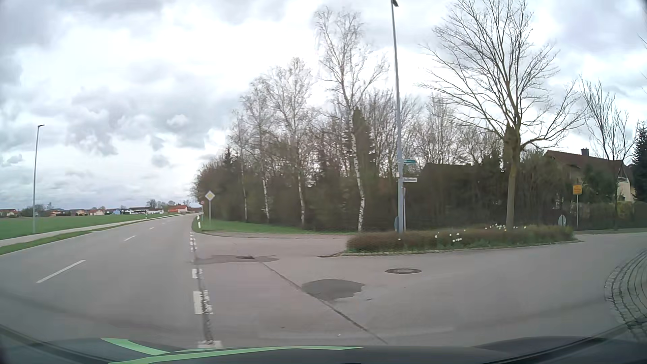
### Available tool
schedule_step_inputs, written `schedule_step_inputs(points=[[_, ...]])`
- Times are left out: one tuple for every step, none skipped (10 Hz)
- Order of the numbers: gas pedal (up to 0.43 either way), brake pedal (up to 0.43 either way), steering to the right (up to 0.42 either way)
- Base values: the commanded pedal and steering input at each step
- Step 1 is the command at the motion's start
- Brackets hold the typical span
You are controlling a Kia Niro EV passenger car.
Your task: Follow the waypoints while adhering to traffic rules and regulations
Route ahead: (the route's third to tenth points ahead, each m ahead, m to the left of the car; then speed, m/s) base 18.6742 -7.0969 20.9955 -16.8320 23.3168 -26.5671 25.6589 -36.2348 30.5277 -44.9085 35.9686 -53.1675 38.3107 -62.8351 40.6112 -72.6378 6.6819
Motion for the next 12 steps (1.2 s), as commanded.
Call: schedule_step_inputs(points=[[0.000,0.146,0.293],[0.000,0.085,0.308],[0.000,0.000,0.314],[0.000,0.000,0.314],[0.000,0.000,0.313],[0.000,0.000,0.314],[0.000,0.000,0.315],[0.000,0.000,0.318],[0.000,0.000,0.321],[0.047,0.000,0.322],[0.059,0.000,0.322],[0.059,0.000,0.323]])
